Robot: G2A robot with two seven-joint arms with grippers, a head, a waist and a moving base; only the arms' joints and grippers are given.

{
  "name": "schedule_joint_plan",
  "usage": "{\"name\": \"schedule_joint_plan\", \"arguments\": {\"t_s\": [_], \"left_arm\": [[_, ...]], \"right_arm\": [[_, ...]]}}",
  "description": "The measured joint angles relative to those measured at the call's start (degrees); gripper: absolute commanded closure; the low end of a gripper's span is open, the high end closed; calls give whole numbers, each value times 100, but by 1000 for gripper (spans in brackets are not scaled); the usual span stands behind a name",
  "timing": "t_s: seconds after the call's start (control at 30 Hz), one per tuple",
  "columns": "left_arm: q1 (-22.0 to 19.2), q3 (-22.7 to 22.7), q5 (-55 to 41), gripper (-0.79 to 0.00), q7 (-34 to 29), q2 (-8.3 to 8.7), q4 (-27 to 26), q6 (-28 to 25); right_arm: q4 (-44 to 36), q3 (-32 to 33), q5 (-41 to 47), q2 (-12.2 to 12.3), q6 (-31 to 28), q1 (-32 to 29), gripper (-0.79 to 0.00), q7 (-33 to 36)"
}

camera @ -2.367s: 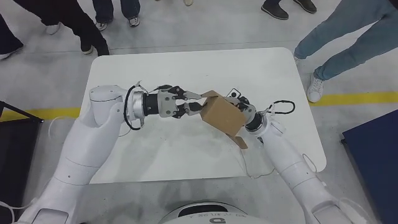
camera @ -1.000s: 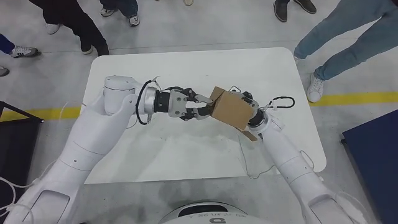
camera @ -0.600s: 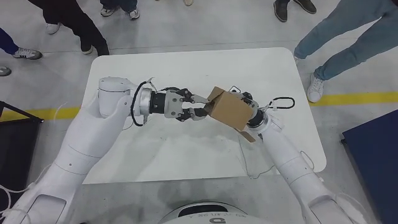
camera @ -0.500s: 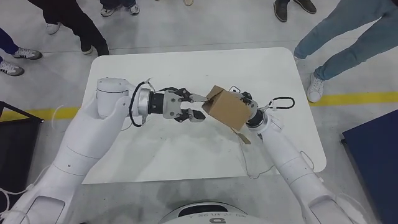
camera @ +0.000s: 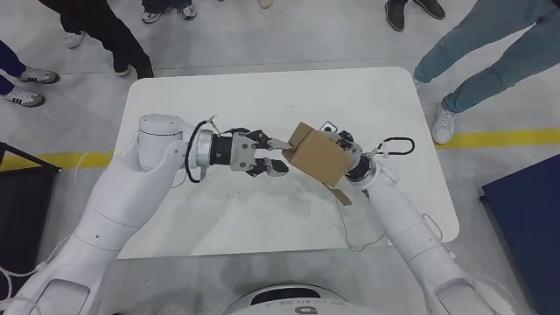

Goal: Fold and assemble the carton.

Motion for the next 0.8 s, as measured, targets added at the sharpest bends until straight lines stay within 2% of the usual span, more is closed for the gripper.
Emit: {"name": "schedule_joint_plan", "arguments": {"t_s": [0.5, 0.8], "left_arm": [[-268, 354, 2, -326, 271, -65, 97, -128], [-365, 527, 40, -351, 434, -98, 102, -185]], "right_arm": [[-102, 24, -21, 8, 78, -66, 0, 6], [-51, 14, -10, 0, 85, -62, 0, 26]]}}
